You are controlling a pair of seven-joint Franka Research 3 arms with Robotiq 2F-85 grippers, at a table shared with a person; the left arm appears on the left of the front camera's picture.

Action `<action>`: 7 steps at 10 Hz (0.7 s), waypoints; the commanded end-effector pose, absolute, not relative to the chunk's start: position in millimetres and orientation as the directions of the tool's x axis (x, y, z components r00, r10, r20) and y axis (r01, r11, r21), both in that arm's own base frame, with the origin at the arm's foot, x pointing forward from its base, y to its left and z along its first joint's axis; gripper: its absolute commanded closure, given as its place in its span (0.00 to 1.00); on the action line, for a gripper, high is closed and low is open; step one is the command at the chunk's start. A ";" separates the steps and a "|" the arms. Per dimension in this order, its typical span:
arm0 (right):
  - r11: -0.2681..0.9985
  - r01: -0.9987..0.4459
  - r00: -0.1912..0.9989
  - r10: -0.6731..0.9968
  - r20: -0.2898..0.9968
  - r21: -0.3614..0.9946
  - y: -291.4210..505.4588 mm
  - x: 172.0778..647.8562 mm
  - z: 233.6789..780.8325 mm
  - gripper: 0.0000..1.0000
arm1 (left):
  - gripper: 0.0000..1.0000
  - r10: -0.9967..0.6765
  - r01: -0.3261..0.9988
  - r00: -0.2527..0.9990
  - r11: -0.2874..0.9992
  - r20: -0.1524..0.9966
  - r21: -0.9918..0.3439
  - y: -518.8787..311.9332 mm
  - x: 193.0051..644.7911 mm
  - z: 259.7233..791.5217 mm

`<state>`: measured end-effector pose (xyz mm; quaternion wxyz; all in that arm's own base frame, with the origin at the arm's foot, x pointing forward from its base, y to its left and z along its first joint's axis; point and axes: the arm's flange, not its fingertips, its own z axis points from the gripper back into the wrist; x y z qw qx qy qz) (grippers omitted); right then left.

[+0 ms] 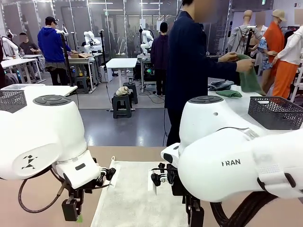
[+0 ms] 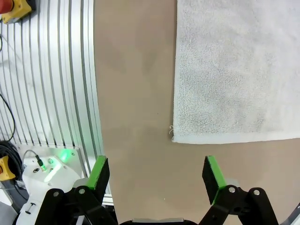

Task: Fold the towels and place them in the basket.
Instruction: When a person lays out a Towel with hook on the table, fold it in half twice.

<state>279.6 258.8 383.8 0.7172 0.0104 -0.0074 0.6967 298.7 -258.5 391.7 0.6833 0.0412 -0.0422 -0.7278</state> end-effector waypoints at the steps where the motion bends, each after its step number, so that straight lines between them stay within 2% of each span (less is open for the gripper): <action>1: 0.042 -0.999 0.042 0.999 0.030 0.016 255.1 285.2 373.7 0.00 | 0.00 -0.998 0.989 -0.060 -0.054 0.034 0.139 -262.1 299.2 382.3; 7: 0.073 -0.997 0.073 0.997 0.015 0.005 247.0 298.0 335.7 0.00 | 0.00 -0.997 0.995 -0.044 -0.038 0.067 0.092 -264.8 303.5 342.2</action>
